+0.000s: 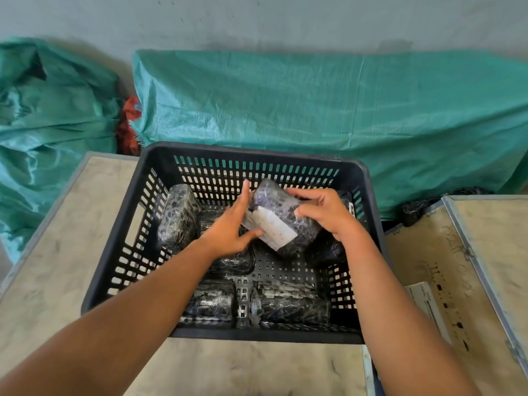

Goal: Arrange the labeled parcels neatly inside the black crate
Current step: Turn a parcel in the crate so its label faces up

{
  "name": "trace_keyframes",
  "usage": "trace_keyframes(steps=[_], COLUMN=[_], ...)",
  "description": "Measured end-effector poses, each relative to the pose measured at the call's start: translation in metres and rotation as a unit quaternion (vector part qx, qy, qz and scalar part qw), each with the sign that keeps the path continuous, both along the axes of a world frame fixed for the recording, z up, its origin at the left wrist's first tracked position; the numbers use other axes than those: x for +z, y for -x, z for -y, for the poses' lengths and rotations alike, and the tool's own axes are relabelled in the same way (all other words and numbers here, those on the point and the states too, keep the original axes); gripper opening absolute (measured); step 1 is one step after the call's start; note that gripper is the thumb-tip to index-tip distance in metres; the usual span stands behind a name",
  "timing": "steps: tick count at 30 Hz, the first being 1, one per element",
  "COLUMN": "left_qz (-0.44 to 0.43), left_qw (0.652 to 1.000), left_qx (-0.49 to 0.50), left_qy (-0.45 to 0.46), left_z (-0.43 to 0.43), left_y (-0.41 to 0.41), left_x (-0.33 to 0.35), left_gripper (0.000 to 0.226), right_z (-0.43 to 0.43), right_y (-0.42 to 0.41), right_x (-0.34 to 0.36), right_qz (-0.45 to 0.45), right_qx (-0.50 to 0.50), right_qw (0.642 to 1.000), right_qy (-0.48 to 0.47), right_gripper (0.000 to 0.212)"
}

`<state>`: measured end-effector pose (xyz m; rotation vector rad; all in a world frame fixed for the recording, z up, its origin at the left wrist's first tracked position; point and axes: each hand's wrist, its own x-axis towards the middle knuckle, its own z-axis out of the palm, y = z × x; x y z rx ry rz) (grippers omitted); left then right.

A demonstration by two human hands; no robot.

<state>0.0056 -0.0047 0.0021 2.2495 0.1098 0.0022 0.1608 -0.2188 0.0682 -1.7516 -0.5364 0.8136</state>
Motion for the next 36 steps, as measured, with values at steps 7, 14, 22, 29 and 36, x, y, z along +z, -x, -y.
trace_keyframes(steps=[7,14,22,29,36], left_qz=[0.021,-0.061,-0.190,-0.186,-0.244], left_qw=[0.998,0.995,0.981,0.931,0.893], left_qx=[-0.032,0.067,0.025,-0.014,-0.011], left_qy=[-0.042,0.052,0.004,-0.314,-0.379], left_z=[0.000,0.006,0.022,0.037,0.034], left_y=[-0.003,-0.009,-0.013,-0.017,-0.024], left_x=[0.000,-0.012,-0.023,-0.041,-0.057], left_gripper=[0.096,0.081,0.105,0.094,0.083], right_z=[-0.005,-0.004,-0.017,-0.035,-0.040], right_y=[-0.010,-0.003,0.005,0.019,0.027], right_x=[-0.011,-0.026,-0.046,-0.068,-0.073], right_qz=[-0.053,0.103,0.187,0.276,0.295], right_qx=[-0.086,0.022,0.149,0.180,0.228], right_qw=[0.995,0.986,0.905,0.793,0.739], right_qy=[-0.013,0.125,0.351,0.513,0.561], right_gripper=[0.027,0.083,0.131,0.128,0.096])
